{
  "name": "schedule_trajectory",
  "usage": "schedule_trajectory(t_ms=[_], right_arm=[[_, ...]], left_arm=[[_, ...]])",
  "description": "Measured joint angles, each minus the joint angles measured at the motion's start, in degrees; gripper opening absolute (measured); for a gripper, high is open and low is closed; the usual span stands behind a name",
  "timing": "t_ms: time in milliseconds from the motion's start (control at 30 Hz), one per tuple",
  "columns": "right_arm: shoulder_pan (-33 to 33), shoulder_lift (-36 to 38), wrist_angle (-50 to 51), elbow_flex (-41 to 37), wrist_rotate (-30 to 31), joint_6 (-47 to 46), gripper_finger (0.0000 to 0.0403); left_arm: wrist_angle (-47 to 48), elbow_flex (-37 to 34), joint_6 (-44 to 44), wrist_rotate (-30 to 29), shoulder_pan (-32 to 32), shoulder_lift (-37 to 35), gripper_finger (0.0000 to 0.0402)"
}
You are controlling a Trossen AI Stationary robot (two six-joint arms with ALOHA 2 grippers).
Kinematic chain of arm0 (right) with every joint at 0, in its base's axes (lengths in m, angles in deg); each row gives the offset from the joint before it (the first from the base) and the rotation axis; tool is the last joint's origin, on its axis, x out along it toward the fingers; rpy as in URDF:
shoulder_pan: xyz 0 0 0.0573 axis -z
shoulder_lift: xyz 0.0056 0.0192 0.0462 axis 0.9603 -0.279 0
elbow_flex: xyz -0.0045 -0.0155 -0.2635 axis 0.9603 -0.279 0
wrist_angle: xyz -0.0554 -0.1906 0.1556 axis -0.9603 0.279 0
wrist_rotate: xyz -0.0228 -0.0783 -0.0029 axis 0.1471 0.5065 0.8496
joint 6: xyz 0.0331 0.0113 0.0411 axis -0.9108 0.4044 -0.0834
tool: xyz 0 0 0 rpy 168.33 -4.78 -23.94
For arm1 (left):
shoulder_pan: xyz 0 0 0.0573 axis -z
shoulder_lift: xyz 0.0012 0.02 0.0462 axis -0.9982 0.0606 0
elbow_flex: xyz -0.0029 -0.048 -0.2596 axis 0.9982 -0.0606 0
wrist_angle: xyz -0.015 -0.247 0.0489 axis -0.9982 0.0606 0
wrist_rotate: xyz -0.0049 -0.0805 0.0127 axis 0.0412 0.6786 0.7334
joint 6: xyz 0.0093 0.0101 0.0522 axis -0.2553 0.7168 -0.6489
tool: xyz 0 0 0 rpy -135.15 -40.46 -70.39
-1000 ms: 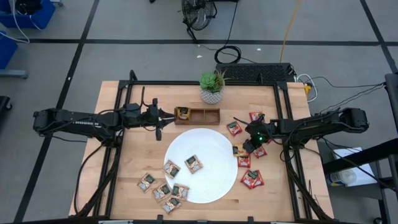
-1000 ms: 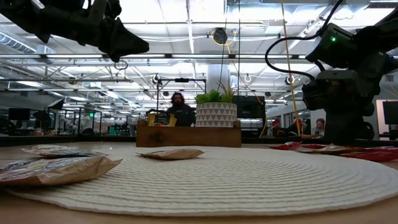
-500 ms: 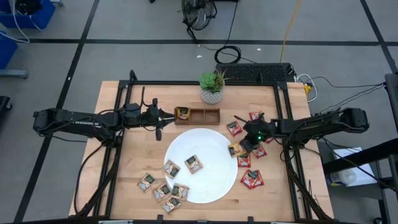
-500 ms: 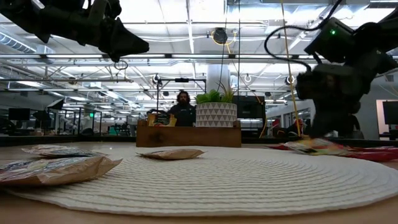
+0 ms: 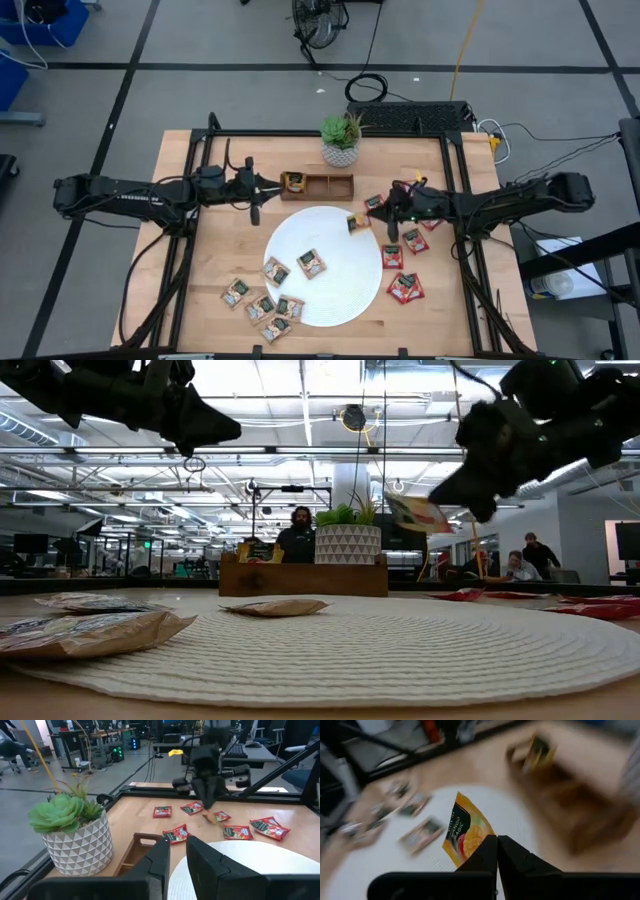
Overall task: Pick & Place Tea
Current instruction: Put the mango tea bag into the wooden organizer
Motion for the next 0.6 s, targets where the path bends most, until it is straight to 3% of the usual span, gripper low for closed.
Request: schedule_trajectory(t_ms=[133, 333, 500, 600], right_arm=[[-0.27, -3.14, -10.74, 0.02, 8.04, 10.65, 0.0], [0.44, -12.78, -33.11, 0.07, 8.85, 23.99, 0.0], [3.32, -22.0, -49.6, 0.55, 8.89, 28.5, 0.0], [4.9, -26.49, -52.04, 2.77, 8.71, 28.72, 0.0]], left_arm=[[-0.67, 0.0, 0.33, -0.02, 0.0, 0.0, 0.0067], [-6.36, 0.02, 8.87, -0.49, -0.19, 3.09, 0.0069], [-18.98, 0.11, 14.1, -2.06, -0.27, 12.4, 0.0109], [-27.71, 1.58, 14.41, -2.72, -0.28, 19.58, 0.0148]])
